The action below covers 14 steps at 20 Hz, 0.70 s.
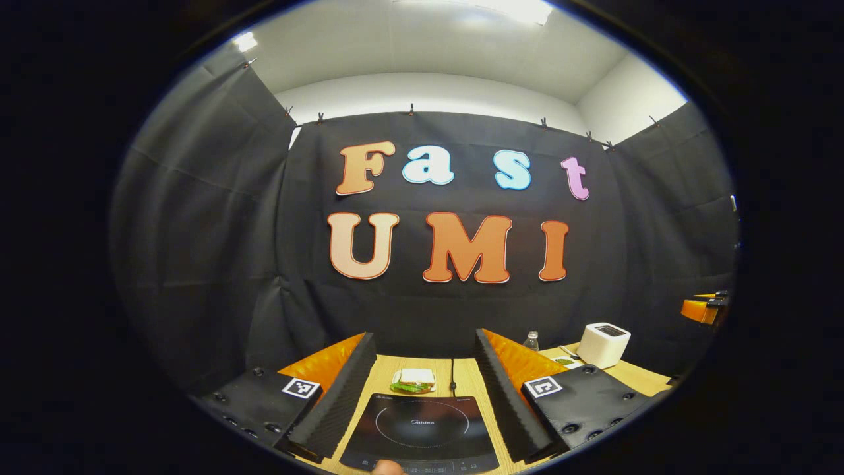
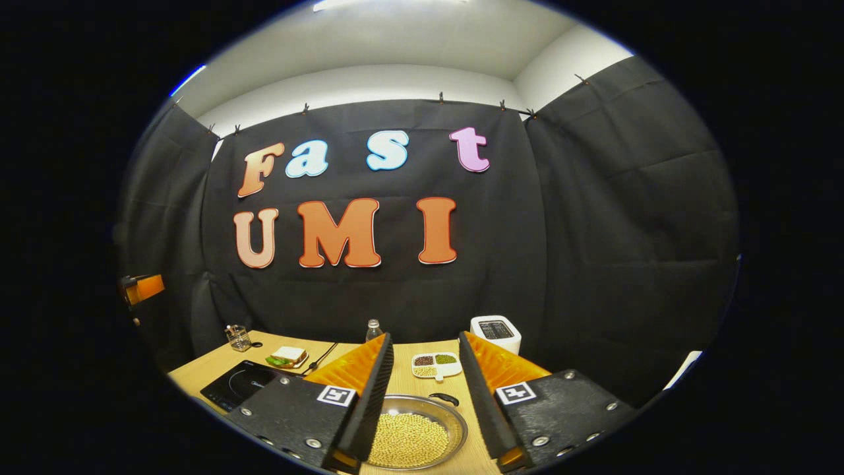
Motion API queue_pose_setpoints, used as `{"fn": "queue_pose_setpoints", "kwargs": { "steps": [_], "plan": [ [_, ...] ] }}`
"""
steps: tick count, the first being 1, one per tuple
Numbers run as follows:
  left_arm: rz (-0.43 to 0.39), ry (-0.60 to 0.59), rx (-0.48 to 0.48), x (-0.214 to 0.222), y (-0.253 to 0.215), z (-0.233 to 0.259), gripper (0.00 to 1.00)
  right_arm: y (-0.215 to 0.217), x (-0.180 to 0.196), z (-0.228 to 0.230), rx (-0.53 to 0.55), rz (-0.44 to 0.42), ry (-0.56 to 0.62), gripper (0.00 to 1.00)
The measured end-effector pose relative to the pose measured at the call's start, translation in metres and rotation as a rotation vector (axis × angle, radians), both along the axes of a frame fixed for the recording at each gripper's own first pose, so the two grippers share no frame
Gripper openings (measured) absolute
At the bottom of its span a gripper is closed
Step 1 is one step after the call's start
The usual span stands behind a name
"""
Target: First push the handle of the pot to place it horizontally, then grasp the pot with both hands and set it on the induction cooktop.
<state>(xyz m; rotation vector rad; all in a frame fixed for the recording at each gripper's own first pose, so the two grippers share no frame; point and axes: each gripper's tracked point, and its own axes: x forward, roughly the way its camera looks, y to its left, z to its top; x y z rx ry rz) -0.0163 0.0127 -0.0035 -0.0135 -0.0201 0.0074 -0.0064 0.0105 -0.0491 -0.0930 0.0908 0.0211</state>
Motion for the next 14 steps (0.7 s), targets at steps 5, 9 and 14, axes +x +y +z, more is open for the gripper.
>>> {"fn": "queue_pose_setpoints", "kwargs": {
  "steps": [5,9,14],
  "plan": [
    [0.006,0.005,0.005,-0.002,0.002,-0.001,0.97,0.005,-0.011,-0.018,-0.032,0.015,0.019,0.17],
    [0.001,0.005,0.005,-0.003,0.001,-0.002,0.97,0.011,-0.025,-0.044,-0.027,0.046,0.064,0.01],
    [-0.006,0.017,-0.003,-0.003,0.0,-0.008,0.97,0.012,-0.047,-0.092,-0.035,0.072,0.161,0.0]
  ]
}}
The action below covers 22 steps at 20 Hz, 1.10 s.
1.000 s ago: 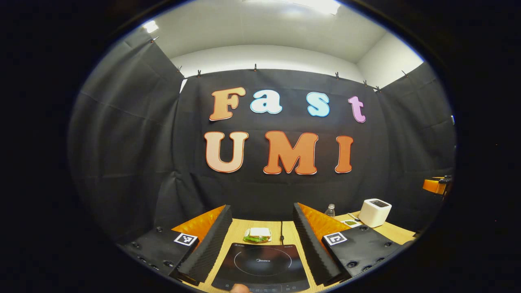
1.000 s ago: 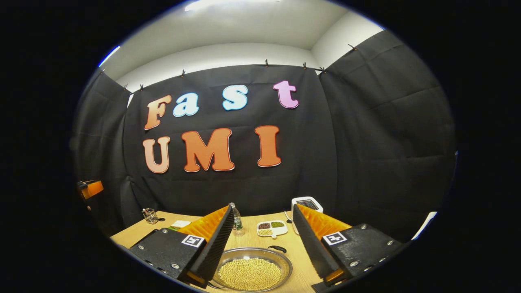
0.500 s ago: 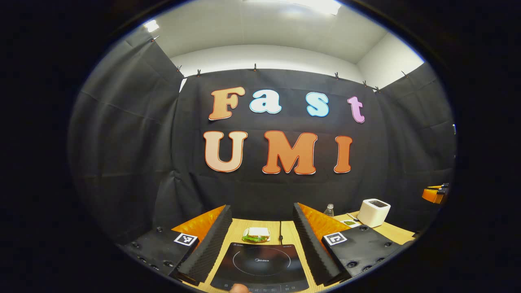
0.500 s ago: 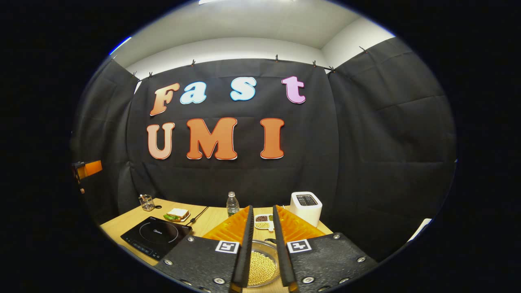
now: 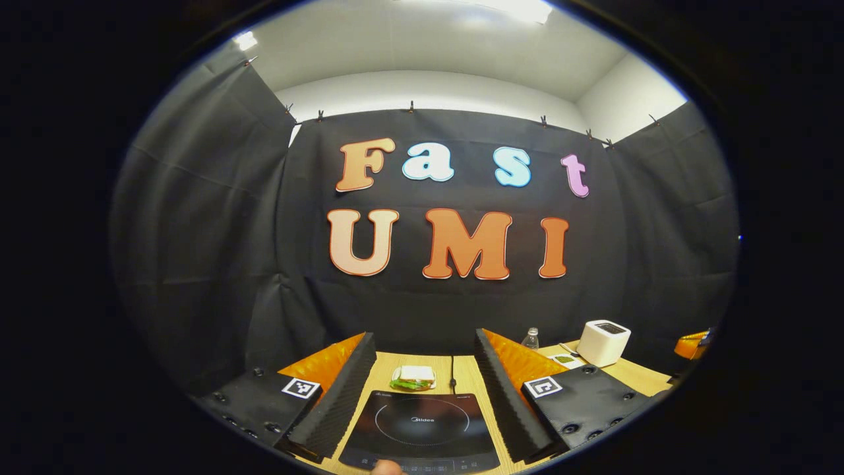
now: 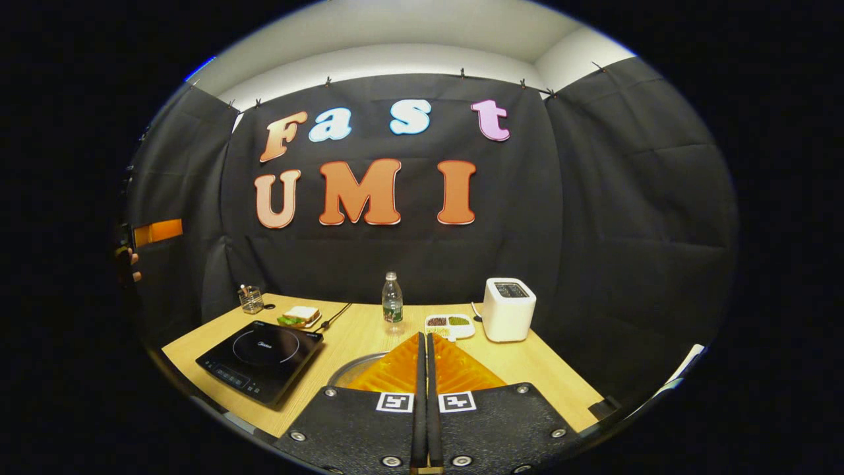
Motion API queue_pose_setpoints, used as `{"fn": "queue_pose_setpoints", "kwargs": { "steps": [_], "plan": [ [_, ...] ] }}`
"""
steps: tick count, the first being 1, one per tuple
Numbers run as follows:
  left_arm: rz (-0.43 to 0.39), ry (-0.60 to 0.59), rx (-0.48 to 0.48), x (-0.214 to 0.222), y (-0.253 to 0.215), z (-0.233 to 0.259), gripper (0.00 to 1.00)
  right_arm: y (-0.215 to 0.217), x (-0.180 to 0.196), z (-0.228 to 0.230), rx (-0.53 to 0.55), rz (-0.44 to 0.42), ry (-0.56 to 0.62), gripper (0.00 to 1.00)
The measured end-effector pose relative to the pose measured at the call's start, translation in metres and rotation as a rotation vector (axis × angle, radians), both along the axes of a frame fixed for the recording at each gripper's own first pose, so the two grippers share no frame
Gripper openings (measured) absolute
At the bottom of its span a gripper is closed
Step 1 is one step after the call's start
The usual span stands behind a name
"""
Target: First push the handle of the pot to place it horizontally, then grasp the pot with both hands and set it on the induction cooktop.
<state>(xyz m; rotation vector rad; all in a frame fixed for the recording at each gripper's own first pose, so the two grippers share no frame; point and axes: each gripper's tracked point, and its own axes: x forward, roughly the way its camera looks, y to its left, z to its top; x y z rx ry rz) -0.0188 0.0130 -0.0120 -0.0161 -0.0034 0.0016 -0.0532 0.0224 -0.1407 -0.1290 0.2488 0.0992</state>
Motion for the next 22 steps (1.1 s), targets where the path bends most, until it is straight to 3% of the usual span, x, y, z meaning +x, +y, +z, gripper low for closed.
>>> {"fn": "queue_pose_setpoints", "kwargs": {
  "steps": [12,22],
  "plan": [
    [0.024,0.042,-0.004,0.008,0.011,-0.021,0.97,0.016,-0.053,-0.11,-0.011,0.077,0.246,0.0],
    [0.034,0.058,0.005,0.006,0.018,-0.031,0.97,0.047,-0.077,-0.17,-0.037,0.159,0.402,0.0]
  ]
}}
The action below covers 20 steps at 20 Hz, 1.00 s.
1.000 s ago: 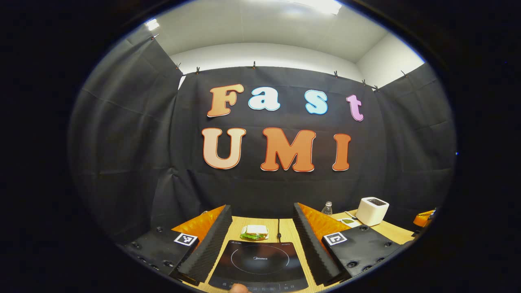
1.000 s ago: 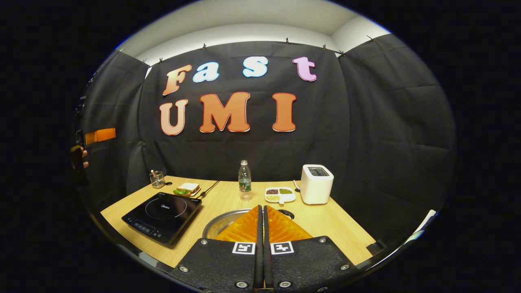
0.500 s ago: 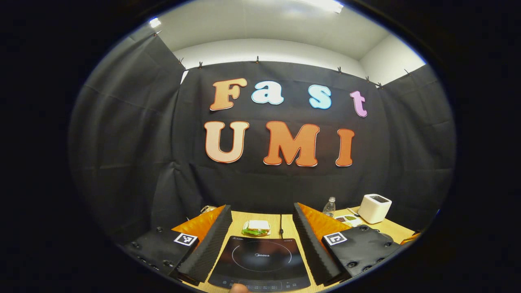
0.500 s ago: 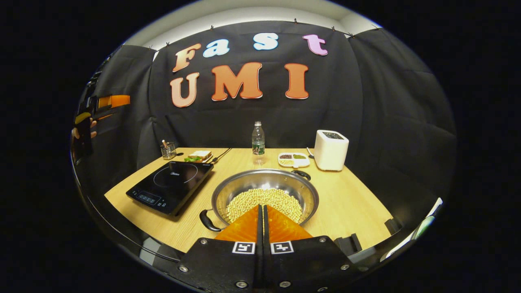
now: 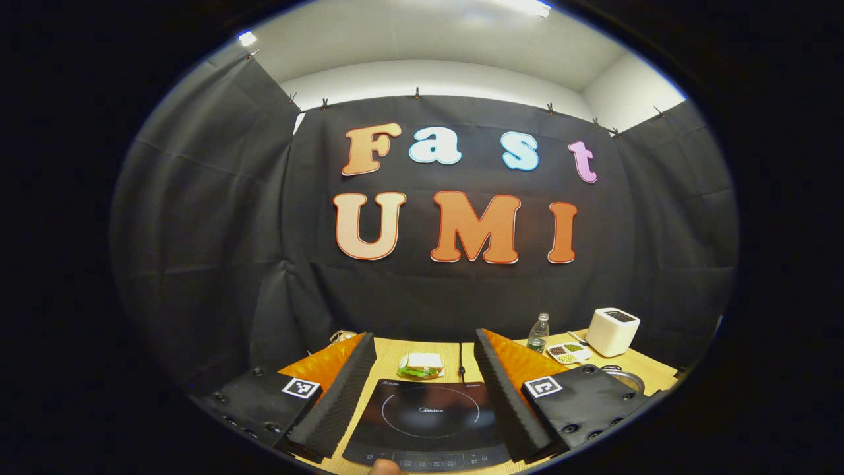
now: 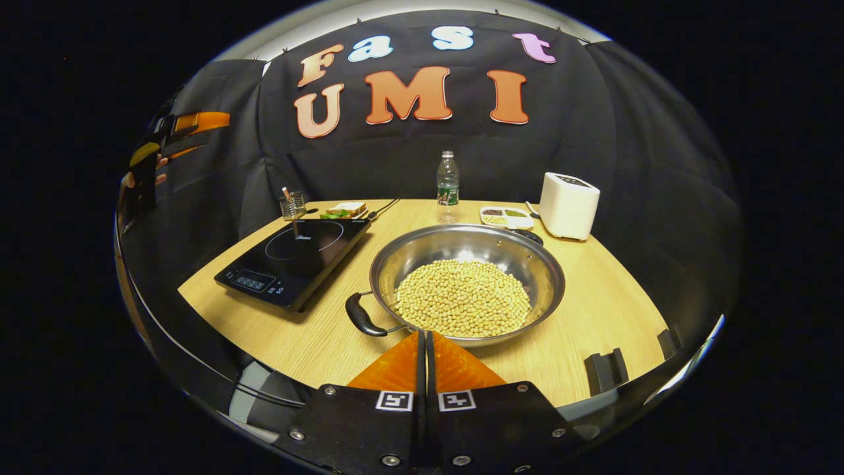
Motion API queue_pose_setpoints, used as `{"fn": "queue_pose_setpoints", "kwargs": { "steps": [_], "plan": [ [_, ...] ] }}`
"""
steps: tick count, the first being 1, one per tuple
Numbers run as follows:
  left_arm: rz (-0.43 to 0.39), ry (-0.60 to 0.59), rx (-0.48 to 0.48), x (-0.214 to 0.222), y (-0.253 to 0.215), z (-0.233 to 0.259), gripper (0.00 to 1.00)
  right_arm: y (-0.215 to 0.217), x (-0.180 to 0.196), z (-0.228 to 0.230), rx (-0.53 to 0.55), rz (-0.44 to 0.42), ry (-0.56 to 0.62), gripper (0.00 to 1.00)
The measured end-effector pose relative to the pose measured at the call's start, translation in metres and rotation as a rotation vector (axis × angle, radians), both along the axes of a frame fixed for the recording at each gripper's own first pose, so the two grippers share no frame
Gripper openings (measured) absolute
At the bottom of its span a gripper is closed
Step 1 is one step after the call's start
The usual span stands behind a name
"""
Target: First push the handle of the pot to place it horizontally, then grasp the pot with both hands and set it on the induction cooktop.
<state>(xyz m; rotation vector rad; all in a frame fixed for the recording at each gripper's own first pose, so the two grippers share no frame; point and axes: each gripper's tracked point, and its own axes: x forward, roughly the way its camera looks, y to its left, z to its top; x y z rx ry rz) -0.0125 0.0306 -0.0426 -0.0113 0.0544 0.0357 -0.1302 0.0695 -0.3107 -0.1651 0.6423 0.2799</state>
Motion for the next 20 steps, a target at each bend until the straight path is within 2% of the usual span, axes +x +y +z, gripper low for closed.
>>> {"fn": "queue_pose_setpoints", "kwargs": {
  "steps": [8,20],
  "plan": [
    [0.001,0.03,-0.01,0.002,0.007,-0.012,0.97,0.026,-0.002,-0.041,-0.016,0.039,0.105,0.0],
    [0.008,0.063,-0.006,0.003,0.018,-0.028,0.97,0.065,0.017,-0.052,0.061,0.01,0.139,0.0]
  ]
}}
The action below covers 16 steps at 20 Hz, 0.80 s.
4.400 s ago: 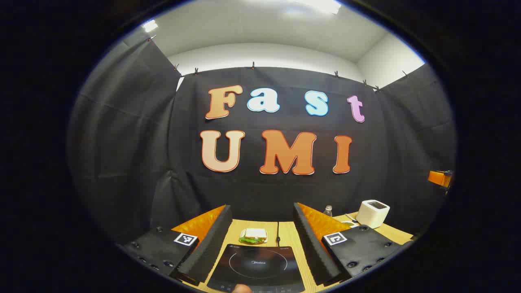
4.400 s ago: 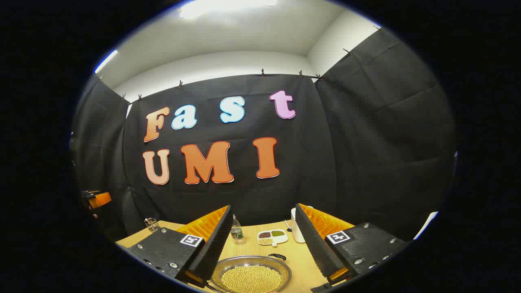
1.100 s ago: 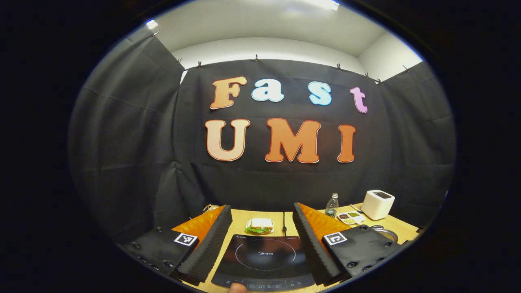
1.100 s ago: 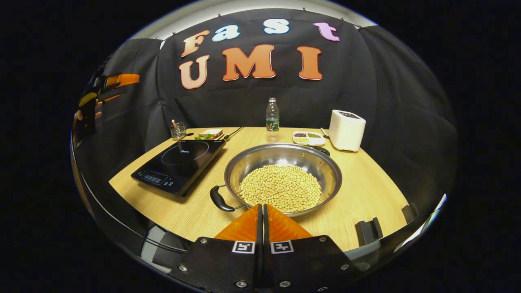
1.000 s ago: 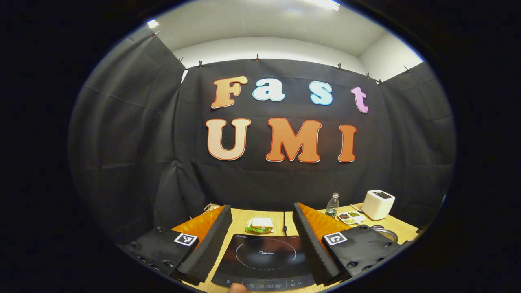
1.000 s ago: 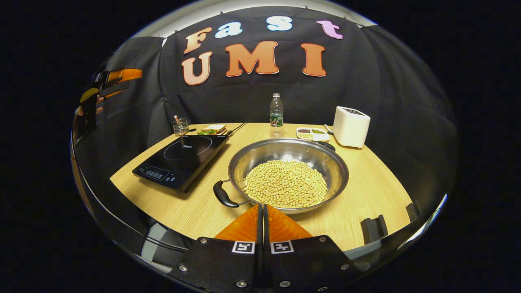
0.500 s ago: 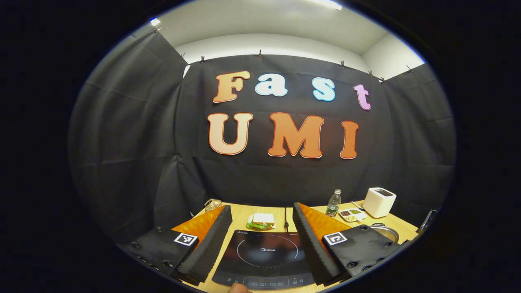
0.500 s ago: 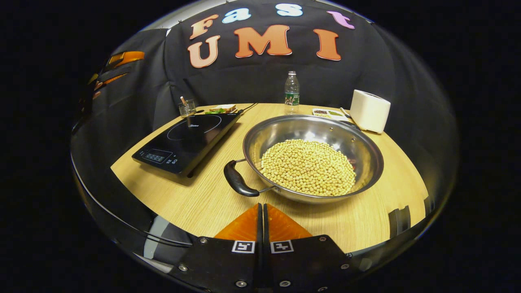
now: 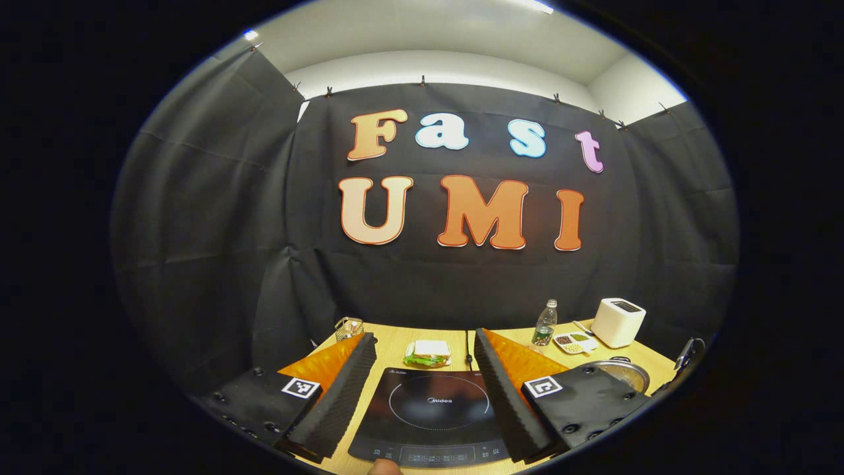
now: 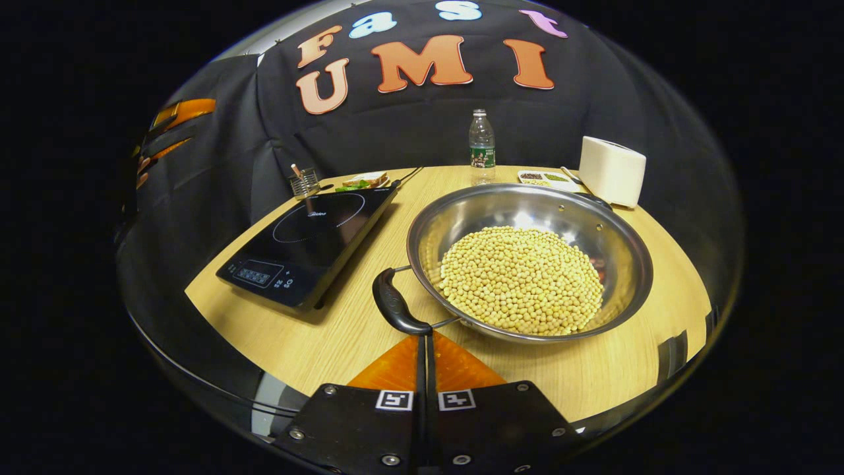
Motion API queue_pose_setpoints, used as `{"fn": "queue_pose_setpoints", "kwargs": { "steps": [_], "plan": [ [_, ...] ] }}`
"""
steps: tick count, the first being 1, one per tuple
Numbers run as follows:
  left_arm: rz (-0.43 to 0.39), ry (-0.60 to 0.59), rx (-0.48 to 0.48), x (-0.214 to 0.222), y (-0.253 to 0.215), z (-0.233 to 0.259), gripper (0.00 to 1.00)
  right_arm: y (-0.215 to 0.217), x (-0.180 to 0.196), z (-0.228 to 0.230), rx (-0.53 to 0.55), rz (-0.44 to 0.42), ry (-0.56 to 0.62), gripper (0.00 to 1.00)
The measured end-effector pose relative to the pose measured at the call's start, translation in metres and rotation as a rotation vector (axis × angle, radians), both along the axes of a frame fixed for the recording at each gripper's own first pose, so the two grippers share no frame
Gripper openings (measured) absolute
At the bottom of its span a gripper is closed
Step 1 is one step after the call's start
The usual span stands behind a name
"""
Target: First push the handle of the pot to place it horizontally, then grasp the pot with both hands and set it on the induction cooktop.
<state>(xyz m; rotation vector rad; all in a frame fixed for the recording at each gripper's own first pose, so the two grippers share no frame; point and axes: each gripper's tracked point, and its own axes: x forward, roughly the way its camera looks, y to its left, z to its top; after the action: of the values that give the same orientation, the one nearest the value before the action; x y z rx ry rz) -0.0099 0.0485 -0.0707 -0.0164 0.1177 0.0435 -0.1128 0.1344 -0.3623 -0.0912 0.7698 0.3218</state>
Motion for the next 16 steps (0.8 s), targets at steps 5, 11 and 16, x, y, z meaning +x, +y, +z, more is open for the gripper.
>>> {"fn": "queue_pose_setpoints", "kwargs": {
  "steps": [5,11,16],
  "plan": [
    [-0.004,0.008,-0.013,0.002,0.004,-0.005,0.97,0.019,0.011,-0.003,0.02,-0.017,-0.001,0.0],
    [-0.02,0.018,-0.011,0.003,0.006,-0.012,0.97,0.041,0.028,-0.007,0.042,-0.029,0.011,0.0],
    [-0.032,0.04,-0.019,0.004,0.007,-0.023,0.97,0.056,0.044,-0.013,0.048,-0.049,0.011,0.0]
  ]
}}
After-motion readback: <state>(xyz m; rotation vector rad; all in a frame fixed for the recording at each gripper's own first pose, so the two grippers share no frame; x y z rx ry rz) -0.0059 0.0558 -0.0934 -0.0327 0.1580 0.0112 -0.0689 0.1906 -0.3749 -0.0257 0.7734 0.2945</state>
